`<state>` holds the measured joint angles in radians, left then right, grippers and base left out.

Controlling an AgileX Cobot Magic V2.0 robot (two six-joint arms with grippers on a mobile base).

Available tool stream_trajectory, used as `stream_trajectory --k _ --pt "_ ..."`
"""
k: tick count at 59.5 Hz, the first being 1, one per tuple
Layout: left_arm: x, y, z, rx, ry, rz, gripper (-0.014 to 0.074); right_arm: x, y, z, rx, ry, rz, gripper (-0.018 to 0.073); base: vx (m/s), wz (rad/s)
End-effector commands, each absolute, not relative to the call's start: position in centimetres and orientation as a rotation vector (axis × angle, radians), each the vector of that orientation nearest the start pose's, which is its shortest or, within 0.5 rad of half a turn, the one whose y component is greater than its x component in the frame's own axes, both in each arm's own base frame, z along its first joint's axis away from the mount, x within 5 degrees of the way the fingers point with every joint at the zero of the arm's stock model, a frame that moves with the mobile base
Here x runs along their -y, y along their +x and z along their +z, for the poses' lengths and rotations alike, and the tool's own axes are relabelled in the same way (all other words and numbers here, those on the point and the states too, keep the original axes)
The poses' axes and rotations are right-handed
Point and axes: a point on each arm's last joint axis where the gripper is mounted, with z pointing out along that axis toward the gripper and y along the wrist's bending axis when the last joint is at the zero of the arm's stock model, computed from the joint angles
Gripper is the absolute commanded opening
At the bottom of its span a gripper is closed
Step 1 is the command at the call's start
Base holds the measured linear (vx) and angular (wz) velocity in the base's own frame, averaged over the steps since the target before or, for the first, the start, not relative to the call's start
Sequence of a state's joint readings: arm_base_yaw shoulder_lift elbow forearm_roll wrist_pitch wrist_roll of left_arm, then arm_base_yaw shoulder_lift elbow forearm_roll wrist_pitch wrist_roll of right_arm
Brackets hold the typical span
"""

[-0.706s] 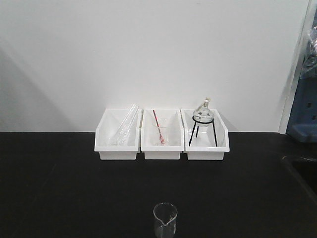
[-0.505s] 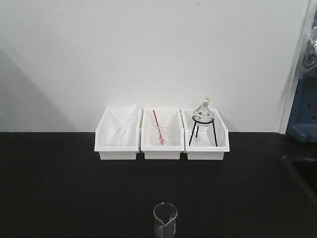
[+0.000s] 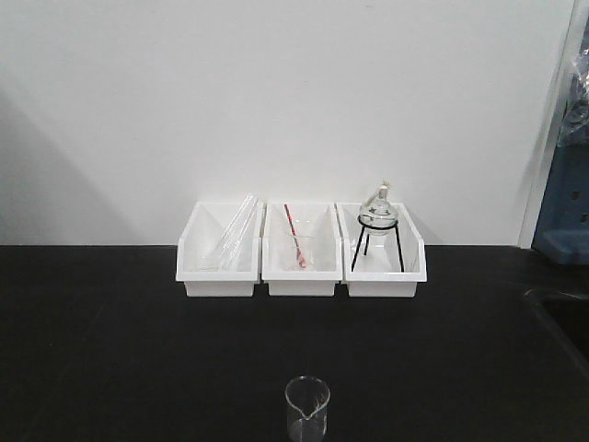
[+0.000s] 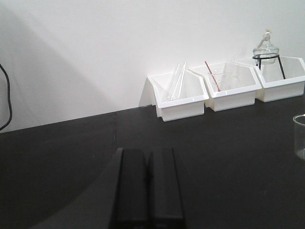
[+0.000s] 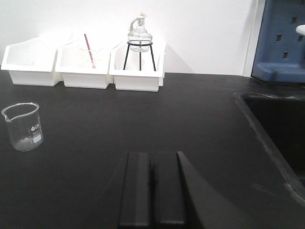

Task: Pick beaker and place in left cabinet

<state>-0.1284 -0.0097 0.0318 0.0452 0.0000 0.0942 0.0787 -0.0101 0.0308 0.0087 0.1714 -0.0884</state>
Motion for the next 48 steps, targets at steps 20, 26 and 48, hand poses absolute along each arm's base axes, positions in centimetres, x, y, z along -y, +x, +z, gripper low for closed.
stream_trajectory --k 20,26,48 --pt "0.7 5.5 20.5 -1.416 0.189 0.002 0.0001 -0.4 5.6 19.7 -1.547 -0.127 -0.015 -0.0006 0.00 0.00" --pt "0.7 5.5 20.5 -1.416 0.189 0.002 0.0001 -0.4 5.6 20.0 -1.522 -0.125 -0.016 -0.0006 0.00 0.00" --pt "0.7 5.5 20.5 -1.416 0.189 0.002 0.0001 -0.3 5.3 23.8 -1.328 -0.013 0.096 -0.0003 0.00 0.00"
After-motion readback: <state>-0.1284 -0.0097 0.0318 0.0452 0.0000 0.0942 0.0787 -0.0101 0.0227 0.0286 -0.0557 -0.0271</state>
